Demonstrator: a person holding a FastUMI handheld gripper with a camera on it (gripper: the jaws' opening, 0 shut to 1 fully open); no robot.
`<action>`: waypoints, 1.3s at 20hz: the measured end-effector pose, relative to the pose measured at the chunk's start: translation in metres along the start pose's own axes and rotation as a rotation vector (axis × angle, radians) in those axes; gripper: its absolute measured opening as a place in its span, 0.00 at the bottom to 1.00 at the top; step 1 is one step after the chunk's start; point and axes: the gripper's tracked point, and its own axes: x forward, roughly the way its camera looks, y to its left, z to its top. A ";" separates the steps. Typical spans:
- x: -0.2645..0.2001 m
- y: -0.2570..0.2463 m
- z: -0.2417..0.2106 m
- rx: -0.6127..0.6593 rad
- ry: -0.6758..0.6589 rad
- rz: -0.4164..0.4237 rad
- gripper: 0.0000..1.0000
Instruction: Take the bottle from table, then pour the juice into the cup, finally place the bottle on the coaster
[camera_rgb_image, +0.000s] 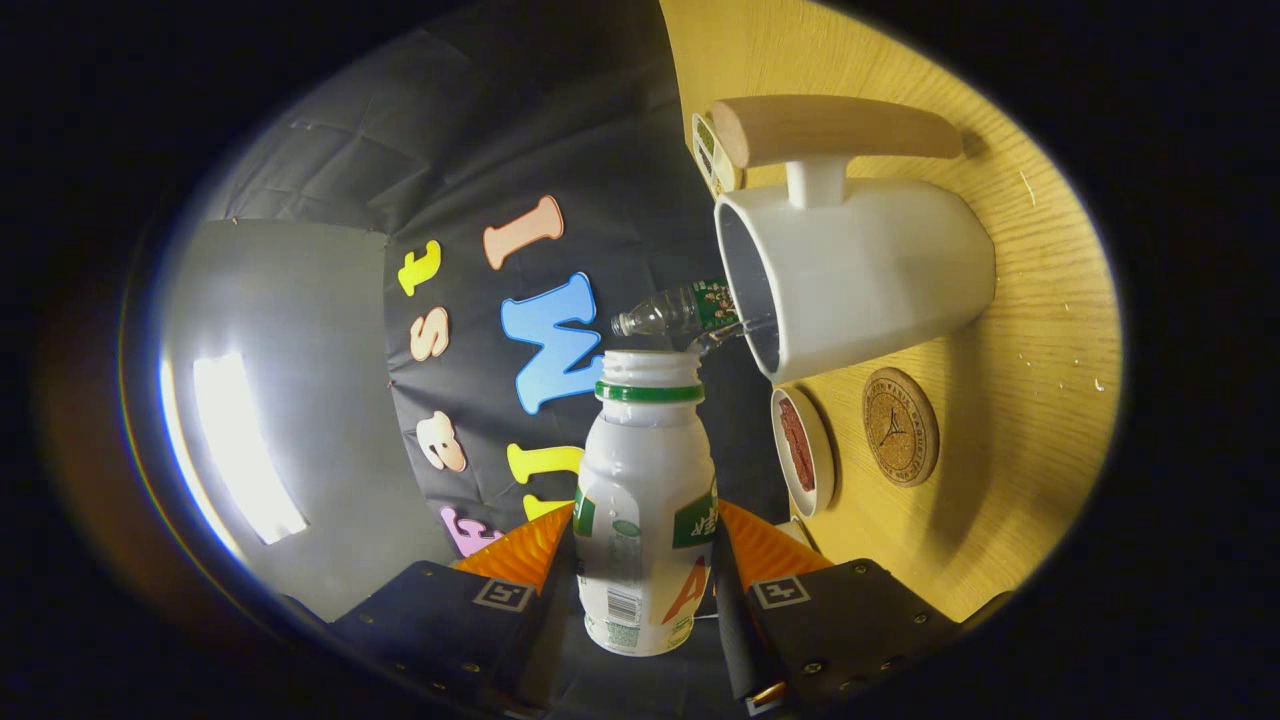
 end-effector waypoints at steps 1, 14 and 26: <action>-0.001 0.001 0.002 0.011 -0.006 0.000 0.64; 0.007 0.008 0.013 0.104 -0.055 0.010 0.65; 0.011 0.015 0.021 0.104 -0.065 0.035 0.64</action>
